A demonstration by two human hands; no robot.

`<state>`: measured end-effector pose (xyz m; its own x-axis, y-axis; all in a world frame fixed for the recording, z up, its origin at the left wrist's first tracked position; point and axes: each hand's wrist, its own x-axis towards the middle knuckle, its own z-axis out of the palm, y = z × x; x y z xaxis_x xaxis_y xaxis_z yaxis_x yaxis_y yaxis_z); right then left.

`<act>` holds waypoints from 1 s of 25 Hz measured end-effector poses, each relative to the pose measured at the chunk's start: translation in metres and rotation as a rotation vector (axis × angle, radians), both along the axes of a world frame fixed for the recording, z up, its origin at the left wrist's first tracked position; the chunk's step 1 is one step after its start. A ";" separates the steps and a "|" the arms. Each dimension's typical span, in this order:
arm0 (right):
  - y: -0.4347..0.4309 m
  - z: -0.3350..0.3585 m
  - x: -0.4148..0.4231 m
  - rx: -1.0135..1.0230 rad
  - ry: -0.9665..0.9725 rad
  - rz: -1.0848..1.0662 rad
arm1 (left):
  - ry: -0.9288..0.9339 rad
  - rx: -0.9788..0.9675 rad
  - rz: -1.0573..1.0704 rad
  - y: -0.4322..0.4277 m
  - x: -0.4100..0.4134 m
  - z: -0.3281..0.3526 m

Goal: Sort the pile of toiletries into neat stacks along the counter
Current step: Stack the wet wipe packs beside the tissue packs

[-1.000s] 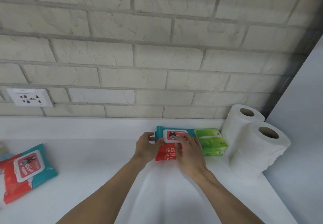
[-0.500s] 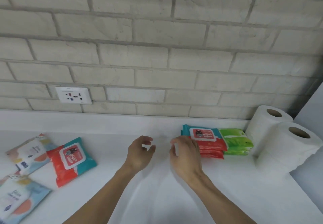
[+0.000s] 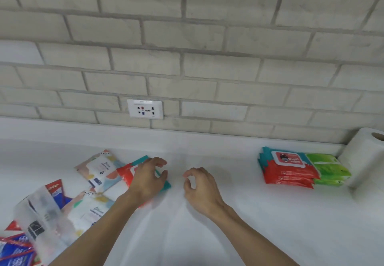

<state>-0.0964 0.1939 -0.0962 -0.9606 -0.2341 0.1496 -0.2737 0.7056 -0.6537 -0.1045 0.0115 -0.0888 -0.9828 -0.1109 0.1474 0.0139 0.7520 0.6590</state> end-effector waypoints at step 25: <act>-0.132 -0.042 0.000 0.261 -0.028 0.029 | -0.307 -0.422 -0.170 -0.111 -0.035 -0.028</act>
